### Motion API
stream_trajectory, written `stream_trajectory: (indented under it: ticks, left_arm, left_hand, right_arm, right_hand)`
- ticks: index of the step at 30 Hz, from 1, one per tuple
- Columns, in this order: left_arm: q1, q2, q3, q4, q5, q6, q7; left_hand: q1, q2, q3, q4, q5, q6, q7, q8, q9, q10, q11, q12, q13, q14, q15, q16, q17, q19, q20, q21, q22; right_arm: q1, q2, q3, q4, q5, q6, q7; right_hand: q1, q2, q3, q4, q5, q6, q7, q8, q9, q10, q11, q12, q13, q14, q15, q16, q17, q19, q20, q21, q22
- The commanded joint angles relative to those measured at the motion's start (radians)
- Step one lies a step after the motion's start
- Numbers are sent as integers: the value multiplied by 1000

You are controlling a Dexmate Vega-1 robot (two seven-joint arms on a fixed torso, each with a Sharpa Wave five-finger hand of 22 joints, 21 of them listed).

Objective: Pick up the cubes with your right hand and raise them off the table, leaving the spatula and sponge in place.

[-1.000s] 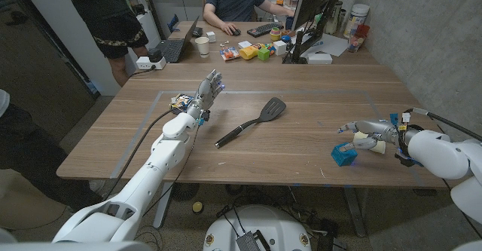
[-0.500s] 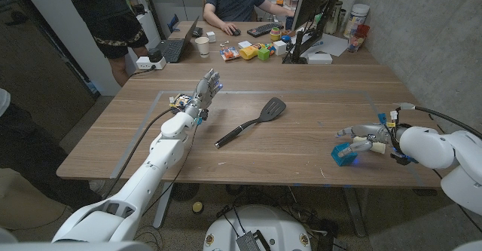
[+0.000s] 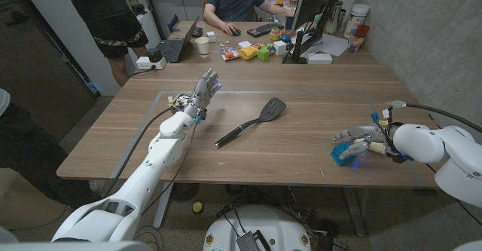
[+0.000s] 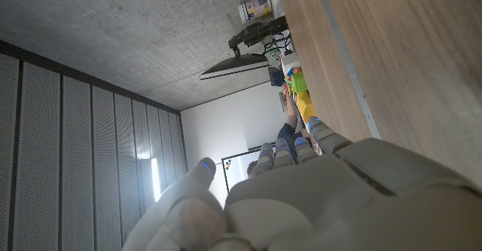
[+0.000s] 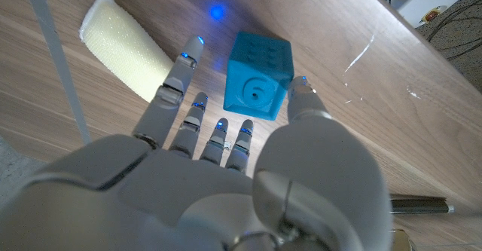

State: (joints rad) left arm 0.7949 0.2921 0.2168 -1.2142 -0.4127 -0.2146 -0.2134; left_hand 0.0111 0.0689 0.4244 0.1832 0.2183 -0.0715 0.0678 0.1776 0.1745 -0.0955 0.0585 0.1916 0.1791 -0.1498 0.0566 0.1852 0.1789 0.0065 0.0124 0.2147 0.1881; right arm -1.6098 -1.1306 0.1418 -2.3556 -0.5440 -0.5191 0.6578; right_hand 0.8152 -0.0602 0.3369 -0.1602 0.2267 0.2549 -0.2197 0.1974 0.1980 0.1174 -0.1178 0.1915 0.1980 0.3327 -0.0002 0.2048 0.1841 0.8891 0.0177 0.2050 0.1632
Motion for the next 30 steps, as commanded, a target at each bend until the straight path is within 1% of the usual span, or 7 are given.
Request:
stream_trajectory:
  ticks: [1, 5, 10, 14, 19, 26, 30]
  left_arm:
    - [5, 3, -13, 0, -2, -7, -5]
    - [10, 5, -17, -7, -2, -6, -2]
    - [14, 7, -17, -12, -1, -5, 1]
    - [15, 6, -16, -13, -2, -6, 1]
    - [15, 5, -15, -14, 0, -11, 4]
    - [16, 5, -12, -22, 1, -10, 8]
    - [12, 4, -7, -24, 3, -11, 8]
  left_hand:
    - [-5, 88, -5, 0, 6, -3, 1, 5, 2, -6, -4, 5, 5, -6, -1, 4, 3, -3, 5, 5, 5]
    - [-5, 87, -6, 0, 6, -3, 1, 6, 2, -6, -3, 5, 5, -6, -2, 4, 3, -2, 4, 5, 5]
    - [-6, 87, -6, 0, 7, -3, 2, 6, 2, -5, -3, 5, 5, -6, -2, 3, 3, -3, 3, 5, 5]
    - [-6, 87, -7, 0, 7, -3, 1, 5, 2, -5, -3, 5, 5, -6, -2, 3, 3, -3, 3, 5, 5]
    - [-6, 87, -8, 0, 7, -3, 3, 5, 2, -6, -3, 5, 5, -6, -1, 3, 3, -3, 2, 5, 5]
    - [-6, 86, -9, 0, 7, -4, 1, 5, 2, -7, -4, 4, 5, -6, -2, 3, 3, -3, 2, 5, 5]
    - [-6, 86, -10, 0, 8, -4, 1, 5, 2, -7, -4, 4, 5, -6, -1, 3, 3, -4, 1, 5, 5]
  right_arm:
    - [45, -125, -77, -13, 76, -76, -27]
    - [56, -151, -94, -17, 103, -102, -50]
    - [32, -159, -75, -18, 130, -108, -106]
    - [2, -156, -42, -19, 144, -104, -138]
    - [-15, -159, -23, -15, 160, -102, -153]
    - [-35, -157, -3, -10, 171, -97, -167]
    - [-57, -144, 17, -10, 162, -91, -183]
  right_hand:
    - [42, 7, 1, -8, 7, -10, -2, -1, 3, -17, -6, -1, 3, 6, -16, -1, 4, 27, -16, 3, 4]
    - [88, 26, -1, -2, 5, 22, -1, 12, 6, -3, -17, 11, 4, 35, -36, 10, 8, 48, -49, 1, 4]
    - [159, 71, -31, 13, -12, 221, 3, 67, 11, 75, -30, 38, 6, 113, -80, 36, 19, 97, -120, -2, 5]
    - [213, 113, -47, 15, -19, 348, 79, 95, 15, 203, -17, 74, 8, 192, -133, 68, 31, 138, -160, 0, 5]
    - [238, 135, -61, 18, -23, 381, 126, 95, 18, 314, 32, 108, 19, 258, -166, 98, 40, 169, -185, 3, 5]
    - [258, 162, -58, 21, -26, 440, 187, 104, 18, 411, 66, 149, 40, 338, -195, 121, 43, 190, -205, 3, 5]
    - [271, 175, -53, 19, -27, 455, 196, 103, 18, 431, 73, 162, 49, 363, -195, 124, 45, 200, -208, 4, 5]
